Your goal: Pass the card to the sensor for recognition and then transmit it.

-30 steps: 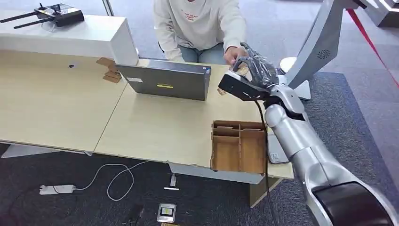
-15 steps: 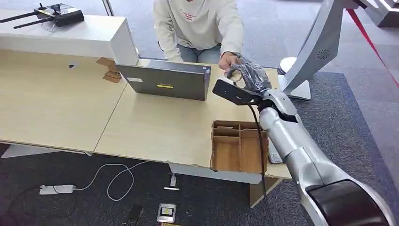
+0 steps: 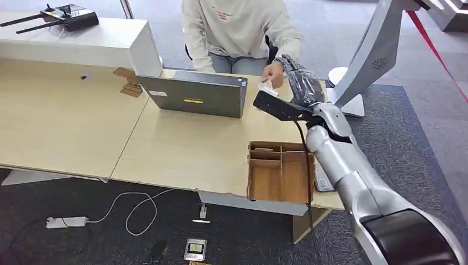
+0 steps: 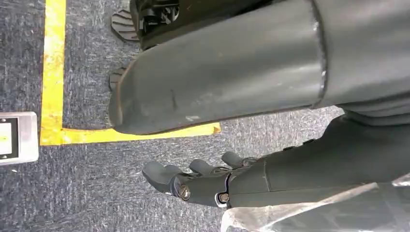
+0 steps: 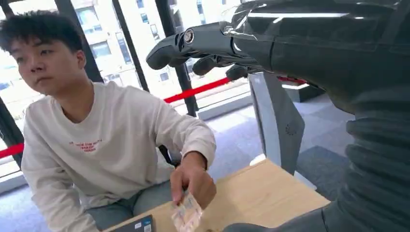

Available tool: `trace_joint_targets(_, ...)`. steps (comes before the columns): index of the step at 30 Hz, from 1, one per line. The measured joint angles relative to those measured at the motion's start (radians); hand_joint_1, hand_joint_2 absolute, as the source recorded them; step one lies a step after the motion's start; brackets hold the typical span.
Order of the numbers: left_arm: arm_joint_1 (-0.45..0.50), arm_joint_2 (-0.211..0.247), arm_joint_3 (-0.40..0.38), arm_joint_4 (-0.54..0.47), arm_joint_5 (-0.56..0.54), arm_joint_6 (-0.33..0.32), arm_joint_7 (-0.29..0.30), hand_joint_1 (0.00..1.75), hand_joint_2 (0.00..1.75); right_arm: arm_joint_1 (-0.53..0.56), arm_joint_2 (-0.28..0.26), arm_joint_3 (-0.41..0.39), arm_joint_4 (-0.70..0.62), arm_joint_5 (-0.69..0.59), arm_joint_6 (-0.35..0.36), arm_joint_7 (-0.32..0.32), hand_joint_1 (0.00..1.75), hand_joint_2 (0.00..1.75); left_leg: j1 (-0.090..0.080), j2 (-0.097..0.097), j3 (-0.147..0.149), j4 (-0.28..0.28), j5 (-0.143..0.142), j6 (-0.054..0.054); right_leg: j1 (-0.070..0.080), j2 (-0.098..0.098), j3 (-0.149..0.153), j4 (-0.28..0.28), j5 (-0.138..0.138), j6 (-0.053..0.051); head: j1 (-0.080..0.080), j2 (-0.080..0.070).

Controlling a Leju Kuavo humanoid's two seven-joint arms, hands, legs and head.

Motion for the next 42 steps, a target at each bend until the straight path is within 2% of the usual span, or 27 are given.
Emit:
trace_joint_targets(8, 0.016, 0.000, 0.008, 0.000, 0.002, 0.003, -0.003, 0.00, 0.00, -0.015, -0.047, -0.024, -0.022, -0.006, -0.124, -0.014, 0.00, 1.75, 0.000, 0.000, 0.000, 0.000, 0.000, 0.000, 0.000, 0.000, 0.000, 0.000, 0.000, 0.000, 0.000, 0.000)
trace_joint_targets(13, 0.025, 0.000, 0.010, 0.000, 0.037, 0.012, 0.009, 0.00, 0.00, -0.014, -0.090, -0.058, -0.061, -0.035, -0.148, -0.022, 0.00, 1.75, 0.000, 0.000, 0.000, 0.000, 0.000, 0.000, 0.000, 0.000, 0.000, 0.000, 0.000, 0.000, 0.000, 0.000)
trace_joint_targets(18, 0.036, -0.002, 0.010, 0.000, 0.116, 0.029, 0.012, 0.00, 0.00, 0.019, -0.139, -0.100, -0.124, -0.104, -0.060, 0.002, 0.00, 1.75, 0.000, 0.000, 0.001, 0.000, 0.000, 0.000, 0.000, 0.000, 0.000, -0.001, 0.000, 0.000, 0.000, 0.000)
trace_joint_targets(21, 0.045, -0.005, 0.010, 0.000, 0.162, 0.050, 0.011, 0.00, 0.00, 0.059, -0.174, -0.127, -0.183, -0.164, 0.027, 0.032, 0.00, 1.75, 0.000, 0.000, 0.001, 0.000, 0.000, 0.000, 0.000, 0.000, 0.000, -0.001, 0.000, 0.000, 0.000, 0.000)
trace_joint_targets(26, 0.045, -0.036, 0.010, -0.002, 0.228, 0.137, 0.008, 0.00, 0.00, 0.122, -0.237, -0.166, -0.267, -0.258, 0.174, 0.067, 0.00, 1.75, 0.000, 0.000, 0.001, 0.000, 0.000, 0.000, -0.001, 0.000, 0.000, -0.001, 0.000, 0.000, 0.000, 0.000)
trace_joint_targets(31, 0.044, -0.055, 0.010, -0.002, 0.247, 0.147, 0.007, 0.00, 0.00, 0.196, -0.299, -0.190, -0.352, -0.313, 0.300, 0.090, 0.00, 1.75, 0.000, 0.000, 0.001, 0.001, 0.000, 0.001, -0.001, 0.000, 0.000, -0.001, 0.000, 0.000, 0.000, 0.000)
trace_joint_targets(35, 0.043, -0.059, 0.010, -0.002, 0.248, 0.134, 0.010, 0.00, 0.00, 0.240, -0.342, -0.205, -0.405, -0.336, 0.344, 0.105, 0.00, 1.75, 0.000, 0.000, 0.001, 0.001, 0.000, 0.000, -0.001, 0.000, 0.000, -0.001, 0.000, 0.000, 0.000, 0.000)
trace_joint_targets(42, 0.038, -0.064, 0.010, -0.003, 0.241, 0.106, 0.014, 0.00, 0.00, 0.298, -0.400, -0.230, -0.464, -0.364, 0.369, 0.110, 0.00, 1.75, 0.000, 0.000, 0.000, 0.000, 0.000, 0.000, -0.001, 0.000, 0.000, -0.001, 0.000, 0.000, 0.000, 0.000)
